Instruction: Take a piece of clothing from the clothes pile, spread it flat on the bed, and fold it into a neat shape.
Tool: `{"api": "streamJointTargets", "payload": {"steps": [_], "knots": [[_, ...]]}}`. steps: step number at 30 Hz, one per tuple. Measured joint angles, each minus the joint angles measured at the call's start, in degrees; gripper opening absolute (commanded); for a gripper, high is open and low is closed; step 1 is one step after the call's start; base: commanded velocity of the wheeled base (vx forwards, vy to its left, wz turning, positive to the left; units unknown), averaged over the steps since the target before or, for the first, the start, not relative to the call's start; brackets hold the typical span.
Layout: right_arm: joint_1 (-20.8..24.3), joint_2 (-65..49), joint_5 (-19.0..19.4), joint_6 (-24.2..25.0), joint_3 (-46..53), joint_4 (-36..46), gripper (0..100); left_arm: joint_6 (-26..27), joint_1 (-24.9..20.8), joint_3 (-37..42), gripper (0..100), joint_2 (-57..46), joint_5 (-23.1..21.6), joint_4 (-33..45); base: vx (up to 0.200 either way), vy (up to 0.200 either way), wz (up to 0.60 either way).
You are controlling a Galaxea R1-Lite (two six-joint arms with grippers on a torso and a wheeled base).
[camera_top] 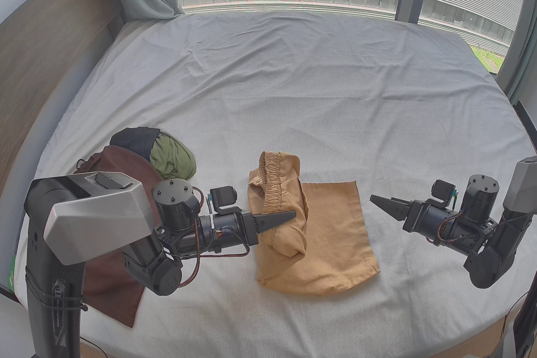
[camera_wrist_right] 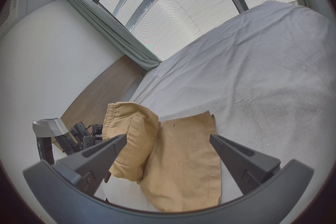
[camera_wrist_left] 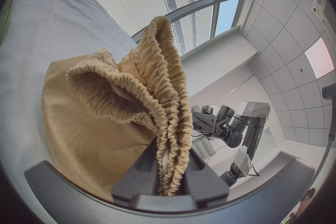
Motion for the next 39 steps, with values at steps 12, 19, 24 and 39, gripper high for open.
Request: {"api": "streamJointTargets", "payload": {"steps": [12,19,24,39], "knots": [[-0.8,0.0,-0.1,0.1,-1.0,0.0,100,-3.3,-3.4,-2.3,0,2.2,0.0,0.0,0.000,0.000,0.00],[-1.4,0.0,-0.1,0.1,-1.6,0.0,100,-3.1,-4.8,-3.4,0,4.3,0.1,-0.1,0.000,0.000,0.00],[-1.6,0.0,-0.1,0.2,-1.9,0.0,100,-2.9,-5.8,-4.3,0,6.1,0.8,-0.1,0.000,0.000,0.00],[-1.6,0.1,0.0,0.3,-2.1,0.0,100,-2.6,-6.6,-7.2,100,8.9,1.9,0.0,0.000,0.000,0.00]]}}
